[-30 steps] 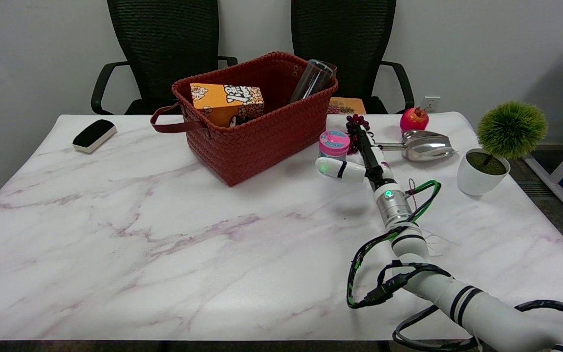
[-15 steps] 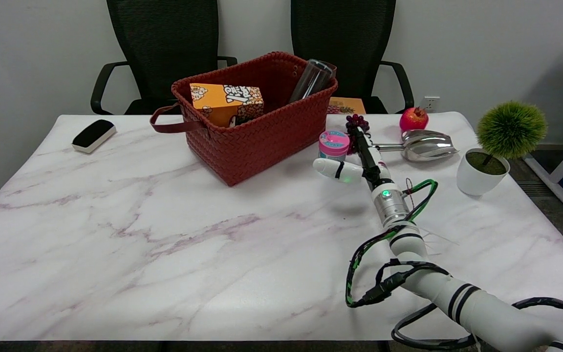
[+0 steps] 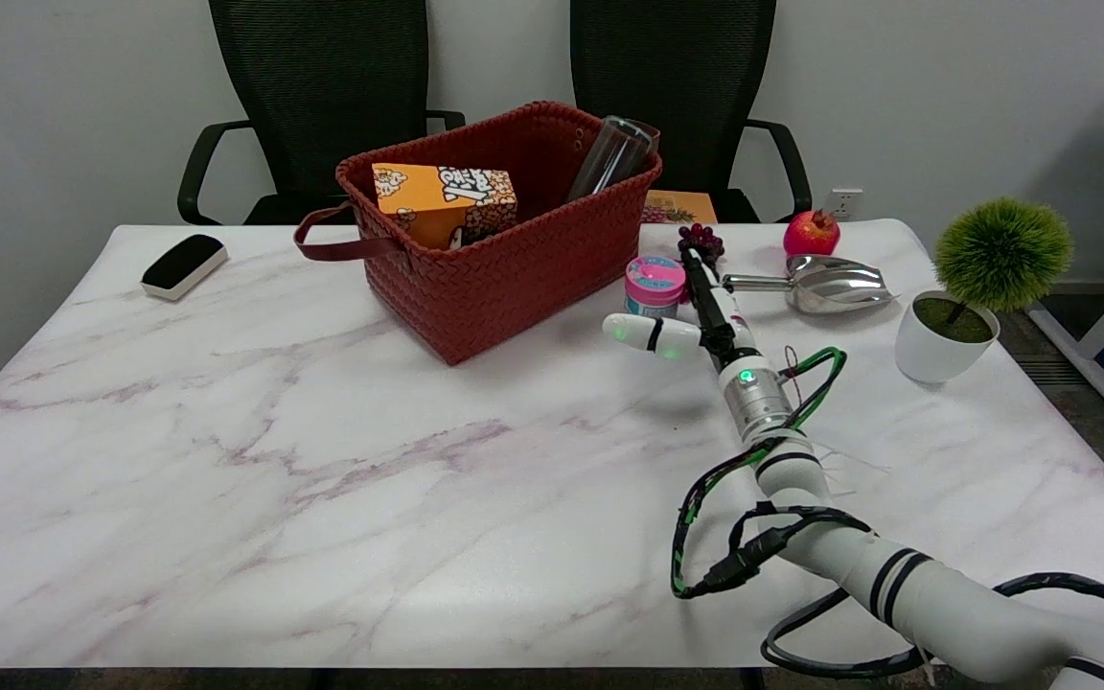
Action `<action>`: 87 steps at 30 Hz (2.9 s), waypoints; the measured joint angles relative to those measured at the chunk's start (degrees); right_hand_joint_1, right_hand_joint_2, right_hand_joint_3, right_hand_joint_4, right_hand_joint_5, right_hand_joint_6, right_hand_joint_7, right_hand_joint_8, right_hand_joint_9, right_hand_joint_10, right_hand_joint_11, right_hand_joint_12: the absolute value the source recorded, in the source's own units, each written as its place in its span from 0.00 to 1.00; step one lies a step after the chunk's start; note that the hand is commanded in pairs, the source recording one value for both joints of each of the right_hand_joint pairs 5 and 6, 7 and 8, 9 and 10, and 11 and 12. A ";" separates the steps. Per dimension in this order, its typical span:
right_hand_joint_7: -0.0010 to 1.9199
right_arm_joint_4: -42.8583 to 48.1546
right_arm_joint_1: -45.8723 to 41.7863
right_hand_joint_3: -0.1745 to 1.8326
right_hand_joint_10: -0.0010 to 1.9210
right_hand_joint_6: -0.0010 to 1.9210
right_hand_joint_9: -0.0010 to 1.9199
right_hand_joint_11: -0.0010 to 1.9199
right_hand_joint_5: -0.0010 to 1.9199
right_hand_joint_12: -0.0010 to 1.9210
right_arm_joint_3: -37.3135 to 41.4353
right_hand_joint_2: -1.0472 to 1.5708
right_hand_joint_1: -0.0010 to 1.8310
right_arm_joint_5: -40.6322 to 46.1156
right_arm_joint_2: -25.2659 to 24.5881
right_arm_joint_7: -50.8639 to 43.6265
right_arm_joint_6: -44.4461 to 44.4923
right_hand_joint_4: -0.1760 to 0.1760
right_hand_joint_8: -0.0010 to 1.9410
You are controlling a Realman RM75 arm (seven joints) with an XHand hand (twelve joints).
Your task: Pick up the pink gum jar.
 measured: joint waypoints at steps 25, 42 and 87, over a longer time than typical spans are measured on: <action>0.00 -2.77 1.85 0.14 0.00 0.00 0.00 0.00 0.00 0.00 -0.83 0.41 0.54 -0.07 -0.77 0.00 -0.29 0.50 0.00; 0.00 -6.41 3.87 0.17 0.00 0.00 0.00 0.00 0.00 0.00 -0.86 0.40 0.55 -0.01 -1.70 0.00 0.02 0.50 0.00; 0.13 -11.52 6.32 0.20 0.00 0.02 0.00 0.16 0.02 0.16 -2.70 0.35 0.61 -0.42 -4.48 0.25 3.38 0.50 0.13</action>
